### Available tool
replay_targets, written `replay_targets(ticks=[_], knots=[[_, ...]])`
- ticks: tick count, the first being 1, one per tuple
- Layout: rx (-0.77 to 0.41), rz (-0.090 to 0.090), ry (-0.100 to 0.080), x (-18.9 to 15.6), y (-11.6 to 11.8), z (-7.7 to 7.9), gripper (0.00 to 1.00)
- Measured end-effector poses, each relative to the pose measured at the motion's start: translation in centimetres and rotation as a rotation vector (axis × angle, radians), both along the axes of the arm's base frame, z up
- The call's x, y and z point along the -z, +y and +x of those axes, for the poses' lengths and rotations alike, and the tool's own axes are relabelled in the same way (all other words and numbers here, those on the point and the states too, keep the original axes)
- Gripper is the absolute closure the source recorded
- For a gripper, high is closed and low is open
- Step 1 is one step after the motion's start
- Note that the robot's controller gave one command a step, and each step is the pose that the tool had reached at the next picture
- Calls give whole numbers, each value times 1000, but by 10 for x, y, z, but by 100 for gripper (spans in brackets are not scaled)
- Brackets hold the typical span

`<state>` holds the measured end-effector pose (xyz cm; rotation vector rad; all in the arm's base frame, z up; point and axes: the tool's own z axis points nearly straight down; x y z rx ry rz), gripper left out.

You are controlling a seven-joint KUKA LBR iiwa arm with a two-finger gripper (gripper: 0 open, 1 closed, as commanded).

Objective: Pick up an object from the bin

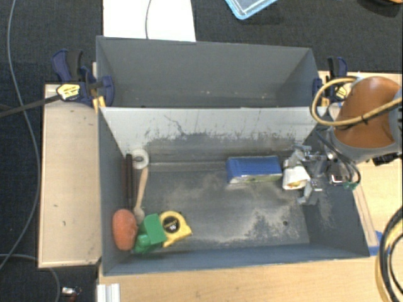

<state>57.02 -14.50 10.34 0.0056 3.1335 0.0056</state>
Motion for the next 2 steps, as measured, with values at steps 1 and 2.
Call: replay_targets(ticks=[1,2], knots=[[82,8,-18,2,-7,21,0],[-76,-3,-27,28,2,21,0]])
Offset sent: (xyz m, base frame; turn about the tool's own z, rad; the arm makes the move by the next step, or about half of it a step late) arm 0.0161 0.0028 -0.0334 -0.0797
